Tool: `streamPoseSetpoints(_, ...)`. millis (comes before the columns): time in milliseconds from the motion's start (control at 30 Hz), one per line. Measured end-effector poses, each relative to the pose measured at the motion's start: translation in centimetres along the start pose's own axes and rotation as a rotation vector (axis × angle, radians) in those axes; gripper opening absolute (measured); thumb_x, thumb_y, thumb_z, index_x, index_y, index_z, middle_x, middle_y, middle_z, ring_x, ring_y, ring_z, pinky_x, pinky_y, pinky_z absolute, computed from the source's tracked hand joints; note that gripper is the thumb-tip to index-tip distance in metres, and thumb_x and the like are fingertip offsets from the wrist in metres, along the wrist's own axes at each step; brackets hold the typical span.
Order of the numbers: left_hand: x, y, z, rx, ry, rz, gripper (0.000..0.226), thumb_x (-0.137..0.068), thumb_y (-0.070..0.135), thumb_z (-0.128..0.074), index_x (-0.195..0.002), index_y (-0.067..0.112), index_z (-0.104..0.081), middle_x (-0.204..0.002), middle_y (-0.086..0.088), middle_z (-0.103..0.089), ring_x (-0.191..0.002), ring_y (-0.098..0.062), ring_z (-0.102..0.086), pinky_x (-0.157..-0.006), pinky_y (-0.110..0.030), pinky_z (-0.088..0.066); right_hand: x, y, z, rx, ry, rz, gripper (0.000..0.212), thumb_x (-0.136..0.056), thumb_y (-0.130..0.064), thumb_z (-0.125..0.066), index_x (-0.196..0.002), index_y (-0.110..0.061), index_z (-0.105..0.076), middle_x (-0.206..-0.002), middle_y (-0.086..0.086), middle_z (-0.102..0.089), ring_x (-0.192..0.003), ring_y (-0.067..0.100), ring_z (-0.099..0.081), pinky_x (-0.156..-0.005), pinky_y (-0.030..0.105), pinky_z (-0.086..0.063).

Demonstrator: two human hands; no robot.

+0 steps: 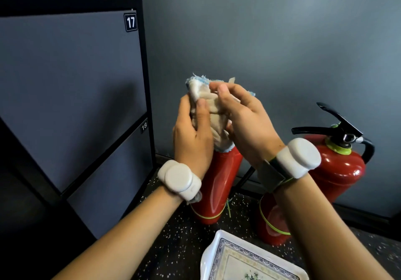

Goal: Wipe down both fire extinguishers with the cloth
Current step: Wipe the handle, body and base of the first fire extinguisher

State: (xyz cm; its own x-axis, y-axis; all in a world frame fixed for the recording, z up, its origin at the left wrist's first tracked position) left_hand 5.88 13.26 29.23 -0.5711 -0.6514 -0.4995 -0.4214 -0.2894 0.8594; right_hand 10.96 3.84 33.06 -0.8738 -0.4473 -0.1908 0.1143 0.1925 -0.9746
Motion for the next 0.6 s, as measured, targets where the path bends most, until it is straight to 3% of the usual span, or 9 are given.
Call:
streamPoseSetpoints(133,-1.0,-0.4,0.8,0.02,0.129,0.011,0.019,-0.107,0.015,-0.048,-0.098,0.004,-0.06,-0.078,0.009,-0.064,-0.067,0.008,-0.06,-0.064,-0.012,-0.045,0.1,-0.3,2.0,0.006,0.146,0.037,0.027,-0.108,-0.027,-0.054,-0.115,-0.005,-0.068,-0.1,0.008,-0.073,-0.081,0.018,-0.068,-0.068,0.025,-0.057)
streamPoseSetpoints(267,-1.3,0.7,1.7,0.064,0.278,-0.05,0.018,-0.109,0.019,-0.041,-0.1,0.008,-0.052,-0.092,-0.001,-0.065,-0.083,-0.004,-0.062,-0.079,-0.022,-0.049,-0.3,0.0,5.3,0.393,0.426,0.159,0.016,-0.099,-0.032,-0.064,-0.11,-0.02,-0.067,-0.102,-0.006,-0.076,-0.094,0.015,-0.075,-0.092,0.044,-0.061)
streamPoseSetpoints(334,-1.6,1.9,1.8,0.099,0.313,-0.082,0.015,-0.11,0.018,-0.037,-0.105,0.012,-0.05,-0.102,0.003,-0.063,-0.093,0.001,-0.061,-0.088,-0.019,-0.047,-0.5,0.9,5.7,0.509,0.384,0.092,0.024,-0.094,-0.041,-0.068,-0.113,-0.025,-0.067,-0.106,-0.011,-0.074,-0.103,0.011,-0.072,-0.097,0.045,-0.059)
streamPoseSetpoints(434,-2.7,3.2,2.2,0.099,0.363,-0.12,0.017,-0.11,0.015,-0.035,-0.109,0.007,-0.051,-0.103,0.006,-0.061,-0.089,0.013,-0.058,-0.085,-0.01,-0.043,-0.6,2.4,5.4,0.61,0.288,-0.004,0.024,-0.094,-0.042,-0.071,-0.115,-0.03,-0.069,-0.107,-0.013,-0.074,-0.102,0.011,-0.073,-0.101,0.043,-0.057)
streamPoseSetpoints(501,-3.7,2.8,2.7,-0.008,0.409,-0.131,0.025,-0.109,0.016,-0.038,-0.113,-0.005,-0.051,-0.103,-0.003,-0.062,-0.084,0.005,-0.059,-0.077,-0.007,-0.041,-0.5,3.0,5.3,0.648,0.274,-0.009,0.025,-0.095,-0.041,-0.071,-0.119,-0.034,-0.068,-0.108,-0.015,-0.073,-0.103,0.01,-0.072,-0.105,0.042,-0.054)
streamPoseSetpoints(601,-4.8,0.1,2.3,-0.269,0.328,0.0,0.026,-0.107,0.027,-0.045,-0.114,0.003,-0.054,-0.104,-0.006,-0.065,-0.092,-0.02,-0.061,-0.073,-0.025,-0.04,-0.3,3.2,5.2,0.65,0.313,0.003,0.028,-0.092,-0.049,-0.067,-0.119,-0.041,-0.068,-0.109,-0.016,-0.074,-0.103,0.009,-0.072,-0.107,0.046,-0.051)
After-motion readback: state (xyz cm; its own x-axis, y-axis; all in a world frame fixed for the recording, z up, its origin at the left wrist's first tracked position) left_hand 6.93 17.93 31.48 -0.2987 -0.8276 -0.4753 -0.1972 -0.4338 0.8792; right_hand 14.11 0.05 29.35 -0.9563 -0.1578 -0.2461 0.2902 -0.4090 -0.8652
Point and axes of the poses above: each hand's wrist, its own x-axis away from the middle knuckle, its own z-axis out of the back of the hand, y = z × x, the point moved 4 cm from there along -x, towards the middle knuckle
